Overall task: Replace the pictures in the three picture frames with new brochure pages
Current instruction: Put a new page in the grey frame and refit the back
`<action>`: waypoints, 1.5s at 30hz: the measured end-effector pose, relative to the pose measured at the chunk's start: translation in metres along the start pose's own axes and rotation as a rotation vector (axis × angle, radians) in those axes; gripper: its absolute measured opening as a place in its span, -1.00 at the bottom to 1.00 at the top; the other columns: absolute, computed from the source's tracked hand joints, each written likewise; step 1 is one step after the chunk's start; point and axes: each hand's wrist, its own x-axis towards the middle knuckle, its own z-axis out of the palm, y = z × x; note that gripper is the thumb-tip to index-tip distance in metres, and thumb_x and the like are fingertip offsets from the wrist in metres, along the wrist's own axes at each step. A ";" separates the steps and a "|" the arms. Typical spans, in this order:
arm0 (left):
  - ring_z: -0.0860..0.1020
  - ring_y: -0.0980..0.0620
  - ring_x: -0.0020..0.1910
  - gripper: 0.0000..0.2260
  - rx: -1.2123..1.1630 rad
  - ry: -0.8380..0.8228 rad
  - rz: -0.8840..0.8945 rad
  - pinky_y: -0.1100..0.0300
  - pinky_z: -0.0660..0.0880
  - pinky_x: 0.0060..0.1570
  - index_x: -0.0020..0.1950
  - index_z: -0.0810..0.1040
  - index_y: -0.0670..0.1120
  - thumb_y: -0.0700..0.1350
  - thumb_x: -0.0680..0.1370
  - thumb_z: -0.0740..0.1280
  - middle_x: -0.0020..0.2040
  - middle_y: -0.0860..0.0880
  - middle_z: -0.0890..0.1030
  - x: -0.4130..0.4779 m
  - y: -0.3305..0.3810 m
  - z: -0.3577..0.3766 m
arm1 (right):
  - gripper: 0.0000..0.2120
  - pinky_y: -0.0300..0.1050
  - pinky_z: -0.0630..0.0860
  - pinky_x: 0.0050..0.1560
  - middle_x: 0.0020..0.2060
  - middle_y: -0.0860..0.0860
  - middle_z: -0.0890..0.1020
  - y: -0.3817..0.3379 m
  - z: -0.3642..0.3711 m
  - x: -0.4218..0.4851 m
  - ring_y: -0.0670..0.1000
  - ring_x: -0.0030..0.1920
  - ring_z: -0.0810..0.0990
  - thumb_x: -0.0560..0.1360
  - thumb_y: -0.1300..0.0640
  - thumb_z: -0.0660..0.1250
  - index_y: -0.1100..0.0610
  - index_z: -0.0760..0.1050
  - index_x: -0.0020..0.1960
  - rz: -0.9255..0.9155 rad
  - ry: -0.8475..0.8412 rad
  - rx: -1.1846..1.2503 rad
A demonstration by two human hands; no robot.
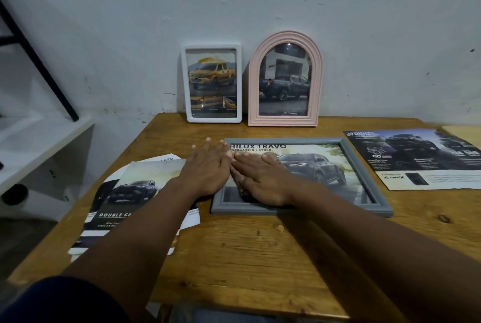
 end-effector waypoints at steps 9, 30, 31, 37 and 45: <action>-0.19 -0.05 0.63 -0.44 0.169 0.054 0.020 -0.10 -0.27 0.55 0.67 -0.03 -0.04 0.15 0.70 -0.22 0.67 -0.02 -0.03 -0.003 0.004 0.004 | -0.38 0.09 -0.27 0.55 0.60 -0.01 -0.23 0.074 -0.013 -0.085 -0.02 0.57 -0.31 0.63 -0.23 -0.26 -0.01 -0.30 0.61 0.299 -0.035 -0.089; -0.07 -0.01 0.64 -0.51 -0.019 0.082 0.000 -0.06 -0.21 0.57 0.65 0.07 0.01 0.06 0.72 -0.18 0.66 0.00 0.08 0.001 -0.001 0.005 | -0.47 -0.03 0.06 0.49 0.45 -0.01 0.43 -0.039 0.001 -0.045 0.00 0.45 0.32 0.59 -0.11 -0.06 0.01 0.42 0.44 -0.091 0.120 0.254; -0.07 -0.01 0.64 -0.51 -0.015 0.097 0.001 -0.06 -0.21 0.57 0.65 0.07 0.01 0.05 0.72 -0.18 0.66 0.00 0.08 -0.001 0.001 0.006 | -0.54 -0.06 0.09 0.47 0.44 -0.03 0.45 -0.035 -0.002 -0.052 -0.01 0.43 0.35 0.62 -0.03 0.00 -0.01 0.43 0.44 -0.103 0.099 0.273; -0.07 -0.04 0.64 -0.50 0.073 0.111 -0.001 -0.08 -0.22 0.55 0.65 0.08 -0.02 0.06 0.72 -0.19 0.65 -0.03 0.10 -0.005 0.005 0.004 | -0.51 -0.04 0.23 0.45 0.45 -0.08 0.43 0.002 -0.013 -0.089 -0.13 0.43 0.32 0.54 0.01 0.04 -0.10 0.41 0.45 -0.090 0.082 0.274; -0.08 -0.07 0.64 -0.49 0.144 0.092 -0.012 -0.12 -0.20 0.56 0.65 0.08 -0.03 0.08 0.72 -0.18 0.65 -0.08 0.09 -0.007 0.009 0.000 | -0.52 -0.03 0.41 0.35 0.34 -0.10 0.55 0.062 -0.013 -0.161 -0.09 0.33 0.47 0.53 -0.03 0.09 -0.07 0.46 0.42 0.070 0.213 0.030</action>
